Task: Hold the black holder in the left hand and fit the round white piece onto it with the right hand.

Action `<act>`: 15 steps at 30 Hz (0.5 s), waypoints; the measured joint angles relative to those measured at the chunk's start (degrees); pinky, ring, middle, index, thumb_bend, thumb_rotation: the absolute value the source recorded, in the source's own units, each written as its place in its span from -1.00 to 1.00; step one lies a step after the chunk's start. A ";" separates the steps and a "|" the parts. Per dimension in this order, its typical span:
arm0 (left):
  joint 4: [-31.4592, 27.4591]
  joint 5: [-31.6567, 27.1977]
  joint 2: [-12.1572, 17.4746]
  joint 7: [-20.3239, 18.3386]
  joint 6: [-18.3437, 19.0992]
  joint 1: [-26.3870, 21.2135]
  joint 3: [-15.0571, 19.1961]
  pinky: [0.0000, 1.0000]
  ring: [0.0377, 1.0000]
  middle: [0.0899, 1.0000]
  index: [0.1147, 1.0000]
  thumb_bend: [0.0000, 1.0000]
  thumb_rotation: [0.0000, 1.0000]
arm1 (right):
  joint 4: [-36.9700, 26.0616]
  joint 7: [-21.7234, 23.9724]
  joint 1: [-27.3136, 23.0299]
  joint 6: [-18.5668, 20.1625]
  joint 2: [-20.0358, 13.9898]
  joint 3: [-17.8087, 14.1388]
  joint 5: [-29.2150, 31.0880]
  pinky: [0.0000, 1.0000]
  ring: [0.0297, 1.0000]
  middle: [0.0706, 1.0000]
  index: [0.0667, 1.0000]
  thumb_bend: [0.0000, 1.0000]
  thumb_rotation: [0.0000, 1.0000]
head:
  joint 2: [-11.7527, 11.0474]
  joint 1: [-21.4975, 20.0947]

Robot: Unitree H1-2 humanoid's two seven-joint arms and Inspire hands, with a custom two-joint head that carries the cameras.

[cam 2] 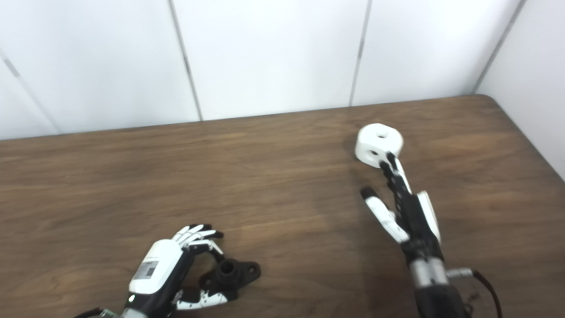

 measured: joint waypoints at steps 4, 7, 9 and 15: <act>0.45 -0.06 0.07 0.01 -0.92 -0.08 0.39 0.82 0.74 0.53 -0.16 0.04 -0.91 | -0.07 0.05 -1.53 2.44 -1.49 -1.20 -3.02 0.96 0.92 0.89 0.96 0.16 0.65 | -0.53 -1.32; 0.61 -0.06 0.16 0.05 -1.39 -0.07 0.67 0.80 0.73 0.53 -0.16 0.04 -0.91 | -0.06 0.15 -3.52 3.49 -2.86 -2.44 -3.62 0.94 0.93 0.92 0.97 0.19 0.57 | -0.71 -1.76; 0.62 -0.07 0.26 -0.05 -1.43 -0.09 0.79 0.80 0.73 0.53 -0.16 0.04 -0.91 | -0.05 0.39 -5.40 4.26 -4.05 -2.80 -4.18 0.91 0.92 0.92 0.95 0.22 0.50 | -0.88 -2.20; 0.60 -0.22 0.29 -0.32 -1.57 -0.13 1.12 0.77 0.73 0.52 -0.16 0.04 -0.91 | 0.52 0.53 -10.51 6.91 -6.95 -3.25 -8.76 0.78 0.83 0.88 0.87 0.37 0.26 | -1.15 -3.08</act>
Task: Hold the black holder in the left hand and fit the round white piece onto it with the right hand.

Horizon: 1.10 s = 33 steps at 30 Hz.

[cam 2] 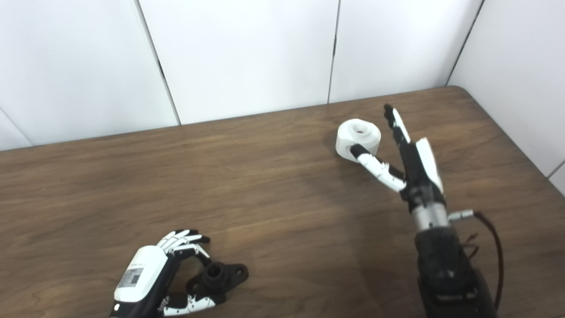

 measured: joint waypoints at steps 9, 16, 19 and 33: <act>0.00 -0.24 0.18 -0.37 -0.54 -0.01 0.39 0.78 0.74 0.51 -0.16 0.04 -0.91 | 4.80 1.06 -6.59 2.48 -4.97 1.29 -6.23 0.87 0.96 0.94 0.85 0.56 -0.06 | -0.44 -0.61; 0.02 -0.26 0.18 -0.41 -1.08 -0.03 0.46 0.76 0.73 0.51 -0.16 0.04 -0.91 | 9.71 8.41 -12.50 8.24 -10.31 6.63 -12.01 0.88 1.00 0.97 0.72 0.80 -0.24 | -0.97 -0.62; 0.03 -0.26 0.19 -0.41 -1.37 0.00 0.59 0.78 0.74 0.51 -0.16 0.04 -0.91 | 10.59 12.39 -13.73 8.94 -11.08 7.17 -16.12 0.90 1.00 0.99 0.70 0.87 -0.27 | -1.05 -0.62; 0.32 -0.54 0.15 -0.42 -1.63 0.02 0.82 0.80 0.75 0.52 -0.16 0.04 -0.91 | 16.80 20.24 -17.68 8.99 -10.59 7.04 -23.94 0.96 1.00 1.00 0.73 0.91 -0.30 | -1.67 -0.53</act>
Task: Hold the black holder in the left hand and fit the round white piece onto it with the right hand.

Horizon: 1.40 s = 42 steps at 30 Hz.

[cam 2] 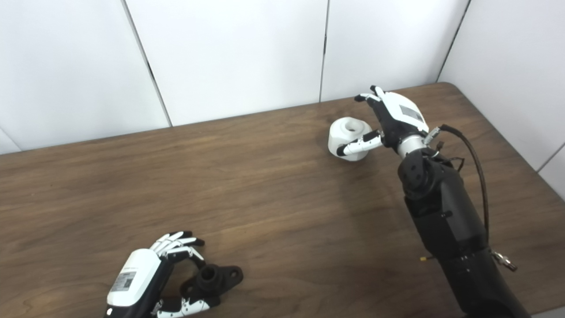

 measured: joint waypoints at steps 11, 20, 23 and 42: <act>0.05 -0.12 0.01 -0.04 -0.02 0.01 0.10 0.79 0.74 0.51 -0.16 0.04 -0.91 | 4.33 0.42 -2.53 0.01 0.08 0.07 -1.70 0.94 1.00 1.00 0.59 0.88 -0.36 | 0.00 -0.09; 0.05 -0.11 0.02 -0.02 -0.07 0.01 0.11 0.79 0.74 0.52 -0.16 0.04 -0.91 | 7.32 0.55 -4.08 0.00 0.19 0.85 -2.24 0.95 1.00 0.99 0.46 0.83 -0.34 | 0.18 -0.18; 0.05 -0.11 0.03 -0.08 -0.06 0.02 0.12 0.80 0.74 0.52 -0.16 0.04 -0.91 | 7.63 0.55 -4.09 0.01 0.17 1.15 -2.24 0.95 1.00 0.98 0.42 0.82 -0.34 | 0.18 -0.18; 0.03 -0.06 0.03 -0.13 -0.10 0.01 0.12 0.77 0.74 0.51 -0.16 0.04 -0.91 | 8.89 0.06 -4.05 0.00 -0.02 1.83 -1.44 0.97 1.00 0.93 0.32 0.77 -0.36 | 0.44 0.00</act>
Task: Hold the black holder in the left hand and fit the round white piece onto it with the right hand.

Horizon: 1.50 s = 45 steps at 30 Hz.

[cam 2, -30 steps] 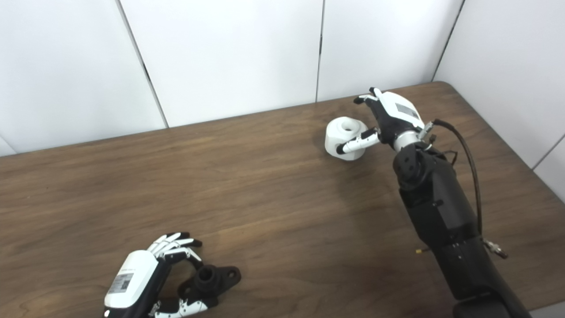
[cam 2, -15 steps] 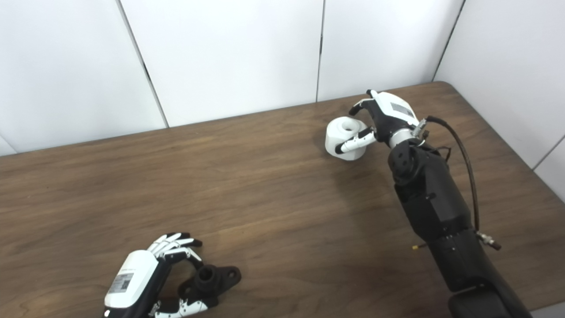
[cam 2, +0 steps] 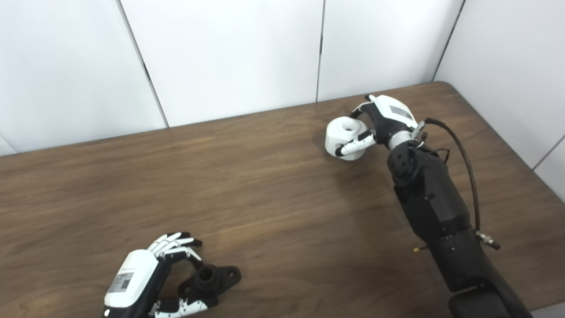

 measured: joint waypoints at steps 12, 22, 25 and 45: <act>-0.02 0.04 0.00 -0.06 0.02 -0.01 0.01 0.77 0.73 0.52 -0.16 0.04 -0.91 | -0.02 -1.69 0.07 -0.01 -0.06 0.12 0.88 0.97 1.00 0.87 0.26 0.70 -0.36 | 0.09 0.09; -0.05 0.20 0.01 -0.07 -0.01 -0.02 0.00 0.75 0.72 0.50 -0.16 0.04 -0.91 | 0.25 -5.51 0.21 -0.54 0.00 0.07 3.32 0.86 0.95 0.73 -0.09 0.08 -0.70 | 0.18 0.18; -0.05 0.20 0.01 -0.06 -0.02 -0.02 0.00 0.76 0.73 0.51 -0.16 0.04 -0.91 | 0.40 -8.56 0.60 -2.01 -0.03 0.10 4.21 0.81 0.90 0.67 -0.10 0.05 -0.73 | 0.18 0.18; -0.04 0.31 -0.19 -0.05 -0.01 -0.20 -0.17 0.74 0.71 0.50 -0.16 0.04 -0.91 | -0.24 -11.57 2.08 -4.23 -1.49 2.24 6.19 0.77 0.87 0.62 -0.10 0.05 -0.73 | 0.44 1.41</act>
